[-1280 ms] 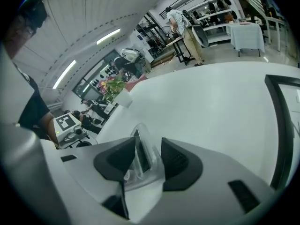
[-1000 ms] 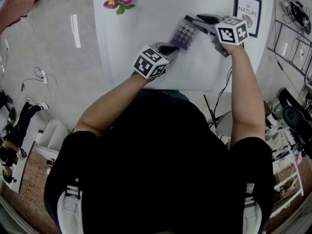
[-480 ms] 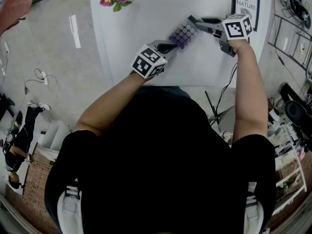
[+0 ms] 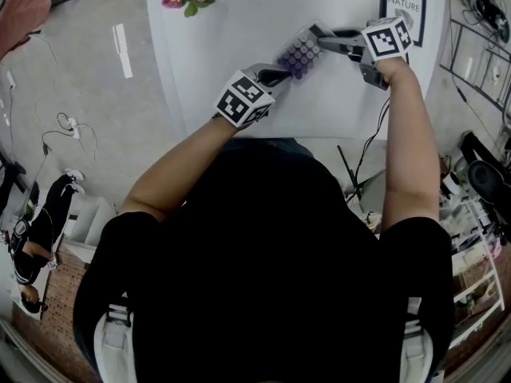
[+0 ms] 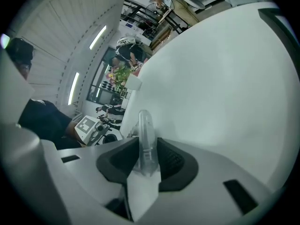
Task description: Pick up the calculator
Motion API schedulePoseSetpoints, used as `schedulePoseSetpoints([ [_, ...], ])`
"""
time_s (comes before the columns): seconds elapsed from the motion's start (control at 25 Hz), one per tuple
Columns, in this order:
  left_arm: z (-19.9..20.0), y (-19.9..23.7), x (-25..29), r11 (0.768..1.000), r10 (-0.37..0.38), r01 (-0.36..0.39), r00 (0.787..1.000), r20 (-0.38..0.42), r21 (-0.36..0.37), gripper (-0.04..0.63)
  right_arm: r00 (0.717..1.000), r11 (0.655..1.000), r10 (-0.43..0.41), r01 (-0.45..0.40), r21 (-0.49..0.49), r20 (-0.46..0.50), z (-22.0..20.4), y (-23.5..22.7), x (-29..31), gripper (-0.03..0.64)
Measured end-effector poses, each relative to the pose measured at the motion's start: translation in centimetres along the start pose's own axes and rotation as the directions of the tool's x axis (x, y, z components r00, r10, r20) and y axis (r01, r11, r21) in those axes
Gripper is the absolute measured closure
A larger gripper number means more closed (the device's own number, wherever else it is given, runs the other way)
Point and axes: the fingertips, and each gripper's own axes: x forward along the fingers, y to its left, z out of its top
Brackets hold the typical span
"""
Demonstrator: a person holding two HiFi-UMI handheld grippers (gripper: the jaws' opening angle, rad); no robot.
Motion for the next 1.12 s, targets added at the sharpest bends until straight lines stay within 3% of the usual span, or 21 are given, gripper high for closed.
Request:
schedulePoseSetpoints([
  [0.28,-0.1,0.2,0.1,1.000,0.007,-0.007,1.000,-0.001,0.011,0.578,0.999,0.999,0.047,-0.048,0.019,0.020,-0.4,0.6,-0.5,0.505],
  [0.72,-1.1,-1.3,-1.4,0.999,-0.013,0.015,0.999,-0.044,0.043,0.577,0.999,0.999,0.039,-0.039,0.009,0.000,-2.5,2.8,-0.7,0.509],
  [1.12,-0.1,-3.1,-3.0,0.994,-0.020,0.022,1.000,-0.023,0.103,0.577,0.999,0.999,0.014,-0.012,-0.035,0.045,-3.0,5.4,-2.9,0.509],
])
